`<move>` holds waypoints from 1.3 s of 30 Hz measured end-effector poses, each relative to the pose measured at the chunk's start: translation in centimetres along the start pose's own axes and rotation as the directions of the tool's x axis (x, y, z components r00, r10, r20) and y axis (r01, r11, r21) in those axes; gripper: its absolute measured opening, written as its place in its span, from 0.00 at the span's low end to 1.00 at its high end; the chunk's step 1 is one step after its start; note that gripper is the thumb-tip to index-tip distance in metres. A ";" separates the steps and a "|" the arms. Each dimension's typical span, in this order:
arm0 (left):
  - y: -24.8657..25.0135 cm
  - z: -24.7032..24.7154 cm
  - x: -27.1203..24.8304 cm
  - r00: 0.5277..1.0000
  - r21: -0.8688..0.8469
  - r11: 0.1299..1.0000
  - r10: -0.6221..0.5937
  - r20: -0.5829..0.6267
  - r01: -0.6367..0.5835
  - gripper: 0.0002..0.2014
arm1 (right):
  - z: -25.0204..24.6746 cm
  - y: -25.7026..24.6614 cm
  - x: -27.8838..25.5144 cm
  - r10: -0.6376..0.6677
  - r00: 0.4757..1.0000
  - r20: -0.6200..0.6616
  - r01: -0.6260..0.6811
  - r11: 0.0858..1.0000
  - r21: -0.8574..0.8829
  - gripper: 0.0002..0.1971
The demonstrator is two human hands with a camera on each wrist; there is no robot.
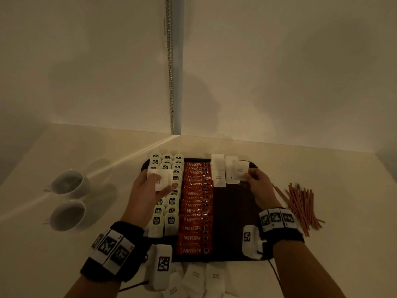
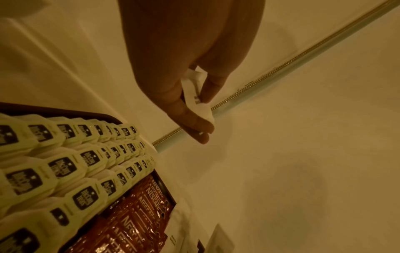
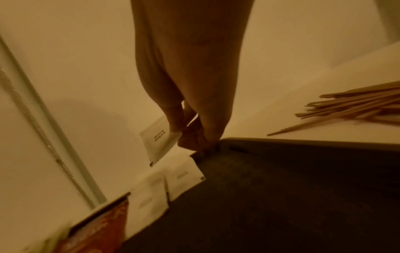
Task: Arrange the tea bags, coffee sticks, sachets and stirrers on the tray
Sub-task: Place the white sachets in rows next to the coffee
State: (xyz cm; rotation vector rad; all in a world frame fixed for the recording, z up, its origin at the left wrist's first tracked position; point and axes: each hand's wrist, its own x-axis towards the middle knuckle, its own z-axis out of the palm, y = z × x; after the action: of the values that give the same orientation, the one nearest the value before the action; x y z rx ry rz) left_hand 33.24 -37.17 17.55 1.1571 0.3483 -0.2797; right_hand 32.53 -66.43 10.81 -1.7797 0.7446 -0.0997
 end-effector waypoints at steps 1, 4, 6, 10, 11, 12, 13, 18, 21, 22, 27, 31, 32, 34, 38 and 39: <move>-0.1 -0.1 0.1 1.000 0.016 1.000 0.008 0.005 -0.009 0.11 | -0.1 0.6 0.6 0.023 1.000 -0.004 -0.023 0.998 -0.054 0.05; 0.0 0.0 0.2 0.999 0.045 0.999 0.015 0.031 -0.017 0.10 | 0.0 2.2 1.9 0.054 0.998 -0.014 -0.055 0.971 -0.231 0.07; 0.0 0.1 0.3 0.999 0.050 0.999 0.005 0.034 -0.006 0.10 | 0.4 2.9 2.5 0.059 0.998 -0.010 -0.059 0.954 -0.294 0.07; 0.1 0.1 0.3 0.999 0.038 0.999 -0.025 0.040 0.023 0.11 | 1.3 3.4 3.2 0.047 0.998 -0.039 -0.058 0.928 -0.369 0.07; 0.1 0.1 0.3 0.999 0.027 0.999 -0.032 0.041 0.031 0.12 | 1.5 3.4 3.3 0.042 0.997 -0.058 -0.061 0.922 -0.381 0.09; 0.1 0.1 0.3 0.998 0.012 0.999 -0.042 0.040 0.042 0.12 | 1.7 3.4 3.3 0.040 0.996 -0.081 -0.068 0.921 -0.384 0.10; 0.2 0.2 0.4 0.998 -0.008 0.998 -0.055 0.038 0.056 0.12 | 1.8 3.5 3.3 0.041 0.994 -0.104 -0.078 0.922 -0.379 0.10; 0.4 0.6 0.5 0.994 -0.075 0.991 -0.110 0.020 0.111 0.09 | 2.5 3.4 3.2 0.036 0.987 -0.158 -0.097 0.911 -0.401 0.09; 0.5 0.8 0.5 0.994 -0.066 0.992 -0.104 0.022 0.106 0.08 | 2.6 3.0 3.0 0.016 0.987 -0.161 -0.084 0.902 -0.424 0.08; 0.5 0.8 0.4 0.995 -0.039 0.995 -0.091 0.033 0.092 0.08 | 2.7 2.6 2.7 0.001 0.985 -0.171 -0.071 0.911 -0.407 0.08; 0.6 1.0 0.1 0.990 0.244 0.965 0.063 0.125 -0.092 0.08 | 4.3 -3.4 -1.8 -0.187 0.968 0.165 0.211 0.967 -0.141 0.08; 0.9 1.6 0.3 0.975 0.451 0.864 0.197 0.106 -0.224 0.12 | 6.3 -7.5 -7.3 -0.277 0.810 0.517 0.262 0.960 0.104 0.10; 1.0 1.8 0.2 0.966 0.480 0.838 0.231 0.118 -0.259 0.10 | 6.6 -7.8 -8.1 -0.289 0.800 0.526 0.253 0.957 0.141 0.09; 1.0 2.0 0.1 0.946 0.513 0.796 0.292 0.137 -0.320 0.06 | 7.1 -7.9 -9.1 -0.297 0.820 0.489 0.224 0.953 0.202 0.06; 1.0 2.2 -0.3 0.927 0.487 0.792 0.353 0.127 -0.368 0.06 | 7.5 -7.2 -9.8 -0.258 0.861 0.439 0.127 0.944 0.304 0.07; 0.9 2.2 -0.4 0.929 0.486 0.795 0.348 0.126 -0.363 0.07 | 7.6 -7.0 -9.9 -0.253 0.863 0.437 0.115 0.941 0.317 0.07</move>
State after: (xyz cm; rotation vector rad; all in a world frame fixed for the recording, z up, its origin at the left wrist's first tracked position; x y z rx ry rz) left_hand 33.49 -38.83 19.26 1.7066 0.0151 -0.0496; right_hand 30.89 -53.83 17.29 -1.5102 0.1886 0.0971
